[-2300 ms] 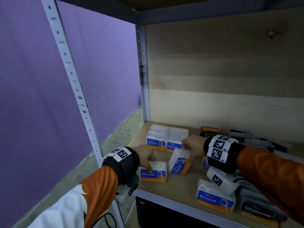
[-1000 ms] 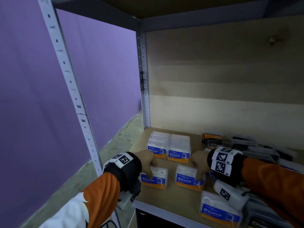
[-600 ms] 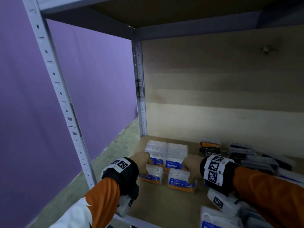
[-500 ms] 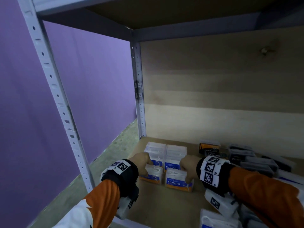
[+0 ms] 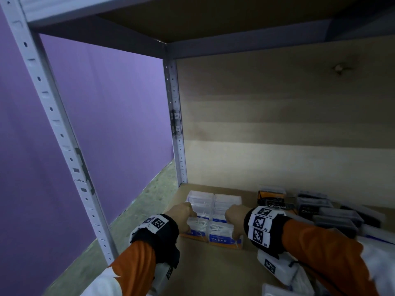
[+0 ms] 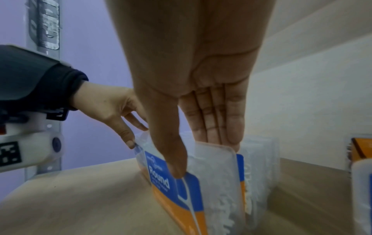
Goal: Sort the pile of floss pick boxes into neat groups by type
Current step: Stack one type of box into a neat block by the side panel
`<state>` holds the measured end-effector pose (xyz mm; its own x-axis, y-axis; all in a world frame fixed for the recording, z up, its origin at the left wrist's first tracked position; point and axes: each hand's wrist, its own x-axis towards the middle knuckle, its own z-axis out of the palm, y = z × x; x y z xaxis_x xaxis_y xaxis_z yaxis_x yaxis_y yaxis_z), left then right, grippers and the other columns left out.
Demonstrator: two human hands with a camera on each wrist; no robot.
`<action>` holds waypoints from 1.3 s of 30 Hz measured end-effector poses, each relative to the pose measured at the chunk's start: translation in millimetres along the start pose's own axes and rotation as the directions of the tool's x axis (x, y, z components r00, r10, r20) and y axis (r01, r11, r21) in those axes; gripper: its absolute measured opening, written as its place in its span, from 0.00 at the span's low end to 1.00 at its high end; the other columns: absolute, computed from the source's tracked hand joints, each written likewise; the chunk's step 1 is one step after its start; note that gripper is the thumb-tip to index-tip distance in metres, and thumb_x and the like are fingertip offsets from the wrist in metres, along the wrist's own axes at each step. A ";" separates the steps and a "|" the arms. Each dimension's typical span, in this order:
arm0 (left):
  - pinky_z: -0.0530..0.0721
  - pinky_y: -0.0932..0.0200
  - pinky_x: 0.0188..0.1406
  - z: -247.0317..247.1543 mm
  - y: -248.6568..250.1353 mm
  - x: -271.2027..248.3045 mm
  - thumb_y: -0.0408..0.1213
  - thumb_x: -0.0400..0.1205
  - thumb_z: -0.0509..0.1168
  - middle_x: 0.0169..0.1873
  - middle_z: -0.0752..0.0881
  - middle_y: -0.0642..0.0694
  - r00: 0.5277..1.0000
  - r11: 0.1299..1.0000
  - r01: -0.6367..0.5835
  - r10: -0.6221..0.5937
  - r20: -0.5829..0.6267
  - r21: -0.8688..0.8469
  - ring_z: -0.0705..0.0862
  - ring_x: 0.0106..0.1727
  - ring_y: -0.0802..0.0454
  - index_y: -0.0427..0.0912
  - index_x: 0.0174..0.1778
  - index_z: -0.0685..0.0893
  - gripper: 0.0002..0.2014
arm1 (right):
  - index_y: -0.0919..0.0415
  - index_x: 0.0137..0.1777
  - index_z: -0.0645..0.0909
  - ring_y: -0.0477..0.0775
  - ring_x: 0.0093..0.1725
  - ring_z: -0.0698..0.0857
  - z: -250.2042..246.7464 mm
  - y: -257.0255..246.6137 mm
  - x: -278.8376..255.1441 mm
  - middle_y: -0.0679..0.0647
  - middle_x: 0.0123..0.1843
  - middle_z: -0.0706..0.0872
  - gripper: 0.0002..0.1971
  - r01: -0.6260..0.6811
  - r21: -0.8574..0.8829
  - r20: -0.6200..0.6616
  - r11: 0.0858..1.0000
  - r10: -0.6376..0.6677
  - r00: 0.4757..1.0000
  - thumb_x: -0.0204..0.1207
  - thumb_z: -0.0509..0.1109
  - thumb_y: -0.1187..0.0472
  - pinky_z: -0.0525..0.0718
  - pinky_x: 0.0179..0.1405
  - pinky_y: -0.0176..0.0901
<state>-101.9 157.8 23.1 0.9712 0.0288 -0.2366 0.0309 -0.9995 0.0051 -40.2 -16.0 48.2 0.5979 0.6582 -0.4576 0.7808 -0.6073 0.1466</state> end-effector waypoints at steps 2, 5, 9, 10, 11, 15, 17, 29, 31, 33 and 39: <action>0.71 0.58 0.64 -0.4 -0.5 1.1 0.33 0.78 0.67 0.72 0.71 0.43 1.000 1.000 -0.007 0.007 0.009 0.010 0.73 0.72 0.46 0.43 0.72 0.77 0.23 | 0.59 0.26 0.62 0.49 0.26 0.64 -0.4 0.6 1.8 0.54 0.28 0.65 0.24 0.005 -0.003 -0.003 1.000 -0.005 1.000 0.76 0.73 0.59 0.65 0.22 0.37; 0.73 0.56 0.62 -0.8 -0.5 2.4 0.33 0.78 0.67 0.71 0.72 0.41 1.000 1.000 -0.012 0.012 0.017 0.022 0.73 0.71 0.45 0.43 0.70 0.79 0.22 | 0.59 0.26 0.62 0.49 0.26 0.64 -0.4 1.7 3.6 0.54 0.28 0.65 0.24 0.006 -0.005 -0.002 1.000 -0.006 1.000 0.76 0.73 0.59 0.64 0.23 0.37; 0.72 0.56 0.64 -0.8 -1.1 4.5 0.34 0.79 0.67 0.72 0.71 0.41 0.999 0.999 -0.022 0.022 0.026 0.028 0.71 0.73 0.45 0.43 0.72 0.77 0.23 | 0.59 0.26 0.62 0.49 0.26 0.64 -0.3 3.2 5.6 0.54 0.28 0.65 0.24 -0.003 0.012 0.001 1.000 0.003 1.000 0.76 0.73 0.58 0.65 0.23 0.37; 0.72 0.56 0.65 -1.0 -1.2 5.2 0.34 0.79 0.67 0.73 0.71 0.41 0.999 0.999 -0.023 0.022 0.029 0.025 0.71 0.74 0.45 0.44 0.73 0.76 0.24 | 0.59 0.26 0.63 0.49 0.26 0.64 -0.5 3.6 6.0 0.54 0.28 0.65 0.23 -0.008 0.020 0.003 1.000 0.008 1.000 0.76 0.73 0.59 0.65 0.23 0.37; 0.72 0.56 0.66 -0.9 -1.4 5.9 0.34 0.80 0.67 0.73 0.70 0.41 0.999 0.999 -0.022 0.022 0.030 0.023 0.71 0.74 0.45 0.44 0.74 0.75 0.25 | 0.59 0.26 0.63 0.49 0.26 0.64 -0.5 4.1 6.3 0.54 0.29 0.65 0.23 -0.012 0.027 0.003 1.000 0.012 1.000 0.76 0.73 0.59 0.65 0.24 0.37; 0.70 0.57 0.70 1.1 -3.3 8.4 0.34 0.81 0.66 0.74 0.69 0.42 1.000 1.000 -0.011 0.011 0.023 -0.017 0.70 0.75 0.47 0.43 0.77 0.71 0.27 | 0.58 0.26 0.63 0.50 0.26 0.65 -0.3 5.5 6.8 0.54 0.29 0.66 0.23 -0.017 0.038 -0.002 0.999 0.017 1.000 0.76 0.73 0.59 0.66 0.24 0.38; 0.70 0.58 0.70 1.8 -4.5 9.6 0.34 0.81 0.66 0.75 0.69 0.43 1.000 1.000 -0.010 0.011 0.015 -0.028 0.70 0.75 0.46 0.43 0.77 0.71 0.27 | 0.58 0.26 0.64 0.50 0.26 0.65 -0.6 6.2 7.1 0.54 0.28 0.66 0.23 -0.012 0.033 0.000 0.999 0.012 1.000 0.76 0.73 0.59 0.66 0.24 0.38; 0.69 0.61 0.68 7.9 -10.5 14.5 0.37 0.80 0.68 0.74 0.70 0.44 1.000 0.998 0.001 -0.002 -0.015 -0.056 0.71 0.74 0.48 0.41 0.77 0.72 0.28 | 0.71 0.50 0.82 0.60 0.48 0.83 1.1 8.8 8.6 0.63 0.50 0.83 0.14 -0.024 0.042 -0.044 0.999 0.025 0.999 0.75 0.73 0.57 0.83 0.45 0.46; 0.68 0.62 0.67 8.5 -10.5 14.9 0.37 0.80 0.68 0.74 0.70 0.44 1.000 0.999 0.003 -0.004 -0.020 -0.049 0.71 0.74 0.48 0.41 0.77 0.72 0.28 | 0.72 0.67 0.78 0.62 0.64 0.81 3.5 9.8 9.0 0.65 0.66 0.80 0.24 -0.025 0.040 -0.068 0.999 0.027 0.997 0.75 0.73 0.57 0.82 0.60 0.48; 0.68 0.62 0.67 8.7 -10.6 15.1 0.37 0.80 0.67 0.74 0.70 0.44 1.000 0.999 0.003 -0.004 -0.023 -0.040 0.71 0.74 0.48 0.42 0.77 0.72 0.27 | 0.72 0.69 0.76 0.63 0.66 0.80 3.9 10.2 9.4 0.66 0.68 0.79 0.26 -0.023 0.038 -0.097 0.999 0.027 0.995 0.75 0.73 0.57 0.81 0.62 0.49; 0.69 0.61 0.69 7.4 -8.6 11.6 0.35 0.81 0.66 0.75 0.70 0.44 1.000 1.000 -0.006 0.006 -0.012 -0.007 0.70 0.75 0.48 0.43 0.78 0.70 0.27 | 0.72 0.69 0.76 0.63 0.66 0.80 4.0 14.5 8.8 0.66 0.68 0.80 0.26 -0.015 0.055 -0.091 0.998 0.020 0.996 0.76 0.72 0.56 0.81 0.63 0.49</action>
<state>-92.7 166.6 13.1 0.9742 0.0232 -0.2245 0.0270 -0.9995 0.0137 -24.4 -20.8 42.7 0.6273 0.6839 -0.3726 0.7606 -0.6407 0.1047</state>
